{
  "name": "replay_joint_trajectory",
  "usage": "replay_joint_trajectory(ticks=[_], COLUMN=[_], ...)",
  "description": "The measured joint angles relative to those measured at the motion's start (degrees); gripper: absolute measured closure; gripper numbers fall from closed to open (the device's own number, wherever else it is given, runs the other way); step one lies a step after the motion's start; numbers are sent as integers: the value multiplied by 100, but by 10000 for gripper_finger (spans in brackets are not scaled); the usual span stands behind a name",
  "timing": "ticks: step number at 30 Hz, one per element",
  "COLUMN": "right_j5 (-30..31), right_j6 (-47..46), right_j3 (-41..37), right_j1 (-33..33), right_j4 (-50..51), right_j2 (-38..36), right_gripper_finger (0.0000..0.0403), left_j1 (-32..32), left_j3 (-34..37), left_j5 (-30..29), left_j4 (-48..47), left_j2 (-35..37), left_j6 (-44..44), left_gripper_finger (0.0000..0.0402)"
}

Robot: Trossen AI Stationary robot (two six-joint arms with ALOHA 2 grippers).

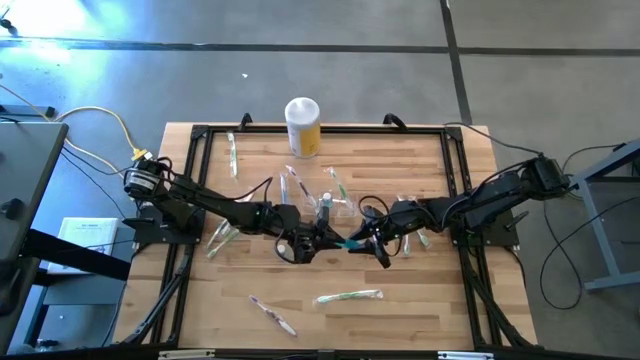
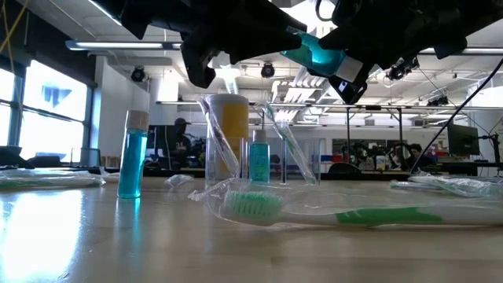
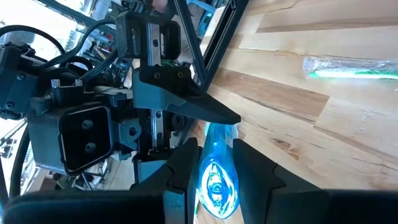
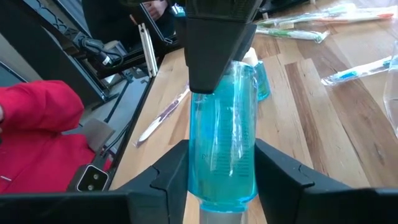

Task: Pick & Place toothbrushing station
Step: Put the top mouthwash into the middle section of the transparent organizer

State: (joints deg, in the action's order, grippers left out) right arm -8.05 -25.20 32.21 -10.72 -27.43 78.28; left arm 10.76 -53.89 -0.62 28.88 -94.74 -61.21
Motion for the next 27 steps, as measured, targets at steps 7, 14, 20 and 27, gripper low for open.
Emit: replay_joint_trajectory(ticks=[7,14,20,27], right_j5=[0,-11,-204,-227], right_j6=[22,105,105,107], right_j3=[0,2,2,2], right_j1=[0,0,0,2], right_j4=[-30,-64,-158,-156], right_j2=[0,0,0,2], right_gripper_finger=[259,261,263,259], left_j1=[0,0,0,0], left_j3=[0,0,0,0], left_j5=[0,-2,27,33], left_j4=[-34,-33,1,-11], left_j2=[1,0,2,2], left_j6=[53,109,109,111], left_gripper_finger=[266,257,280,308])
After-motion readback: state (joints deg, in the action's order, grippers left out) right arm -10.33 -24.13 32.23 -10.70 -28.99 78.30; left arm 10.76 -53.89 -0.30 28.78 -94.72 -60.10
